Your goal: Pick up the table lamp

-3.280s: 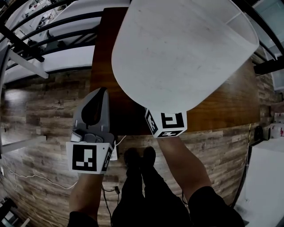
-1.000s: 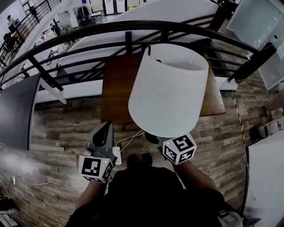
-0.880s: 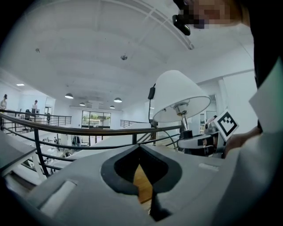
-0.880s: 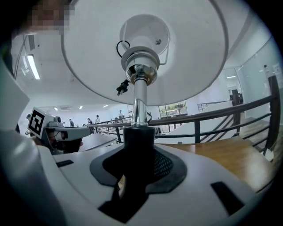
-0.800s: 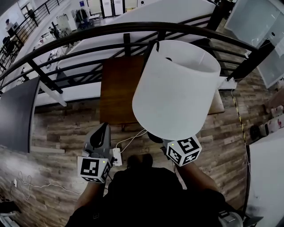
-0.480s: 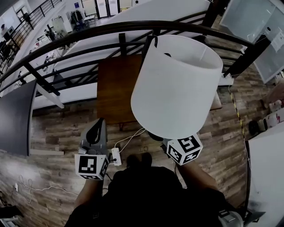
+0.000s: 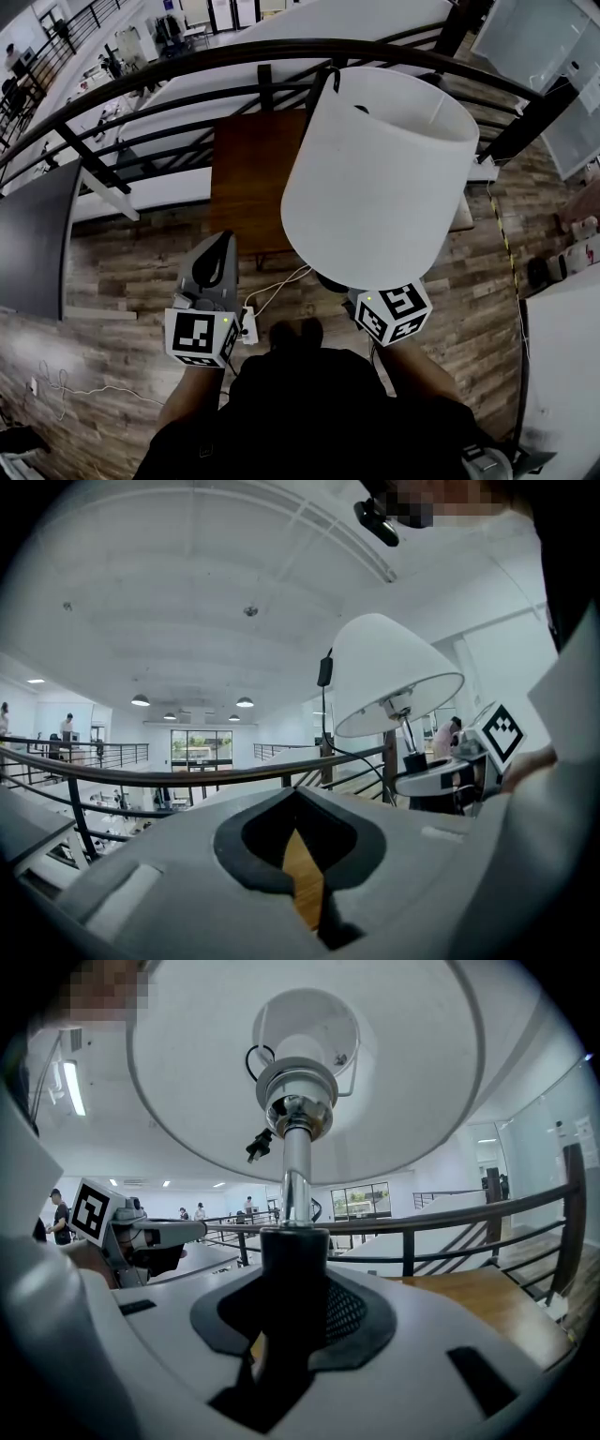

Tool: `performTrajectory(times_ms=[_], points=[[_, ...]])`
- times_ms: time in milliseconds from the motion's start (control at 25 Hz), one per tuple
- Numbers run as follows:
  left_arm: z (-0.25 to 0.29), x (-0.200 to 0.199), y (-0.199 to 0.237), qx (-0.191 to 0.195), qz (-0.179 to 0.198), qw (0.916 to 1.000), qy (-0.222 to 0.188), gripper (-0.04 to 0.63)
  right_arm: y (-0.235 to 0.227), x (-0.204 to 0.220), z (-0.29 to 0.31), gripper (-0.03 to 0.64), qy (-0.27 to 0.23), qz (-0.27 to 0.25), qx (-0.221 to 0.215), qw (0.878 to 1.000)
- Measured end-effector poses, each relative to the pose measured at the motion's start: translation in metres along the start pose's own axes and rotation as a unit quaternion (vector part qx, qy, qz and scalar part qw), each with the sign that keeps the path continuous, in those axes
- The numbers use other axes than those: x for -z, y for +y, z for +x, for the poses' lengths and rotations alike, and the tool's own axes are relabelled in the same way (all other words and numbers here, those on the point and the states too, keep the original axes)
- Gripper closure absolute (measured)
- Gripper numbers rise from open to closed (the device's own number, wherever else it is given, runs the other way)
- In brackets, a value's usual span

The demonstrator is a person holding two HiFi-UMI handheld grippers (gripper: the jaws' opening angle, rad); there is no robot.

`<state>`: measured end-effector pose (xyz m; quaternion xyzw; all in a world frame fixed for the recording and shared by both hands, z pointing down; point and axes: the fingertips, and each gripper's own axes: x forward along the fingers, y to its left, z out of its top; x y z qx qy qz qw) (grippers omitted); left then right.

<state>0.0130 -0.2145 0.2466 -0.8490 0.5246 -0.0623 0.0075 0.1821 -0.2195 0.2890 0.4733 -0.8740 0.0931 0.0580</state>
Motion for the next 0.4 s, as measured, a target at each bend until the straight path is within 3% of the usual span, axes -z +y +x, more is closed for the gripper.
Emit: performTrajectory(times_ms=[400], points=[[0.009,0.004,-0.035,0.047,-0.003,0.9989,-0.001,0.591,0.009,0.004,0.0,0.488,0.006,-0.004,0.009,1.0]])
